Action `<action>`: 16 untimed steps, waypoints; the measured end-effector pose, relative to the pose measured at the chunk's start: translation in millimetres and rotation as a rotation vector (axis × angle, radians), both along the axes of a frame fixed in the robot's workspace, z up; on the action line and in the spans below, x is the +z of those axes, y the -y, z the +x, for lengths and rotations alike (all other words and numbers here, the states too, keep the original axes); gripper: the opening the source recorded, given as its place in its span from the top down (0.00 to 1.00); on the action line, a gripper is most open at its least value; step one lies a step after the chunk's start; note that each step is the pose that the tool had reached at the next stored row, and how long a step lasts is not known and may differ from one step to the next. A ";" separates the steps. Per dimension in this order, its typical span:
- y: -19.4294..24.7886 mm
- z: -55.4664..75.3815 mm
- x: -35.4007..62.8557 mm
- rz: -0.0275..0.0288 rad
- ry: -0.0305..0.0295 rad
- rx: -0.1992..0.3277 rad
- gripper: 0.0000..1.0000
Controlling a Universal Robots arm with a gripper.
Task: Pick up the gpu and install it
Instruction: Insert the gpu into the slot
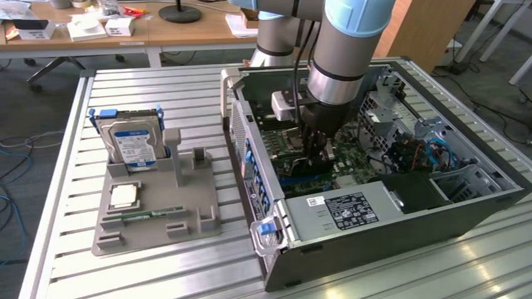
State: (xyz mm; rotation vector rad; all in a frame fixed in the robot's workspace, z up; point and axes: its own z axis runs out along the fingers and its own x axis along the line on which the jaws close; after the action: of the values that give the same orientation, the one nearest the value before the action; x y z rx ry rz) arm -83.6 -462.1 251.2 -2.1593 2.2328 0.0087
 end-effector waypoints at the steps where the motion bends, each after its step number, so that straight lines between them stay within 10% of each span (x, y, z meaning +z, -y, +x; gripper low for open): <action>1: 0.0 0.0 0.0 0.0000 0.0000 0.000 0.74; 16: 0.0 0.0 -1.0 0.0000 0.0000 0.000 0.74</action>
State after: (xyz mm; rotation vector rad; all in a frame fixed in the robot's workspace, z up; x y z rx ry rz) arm -83.6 -462.1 250.2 -2.1593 2.2328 0.0086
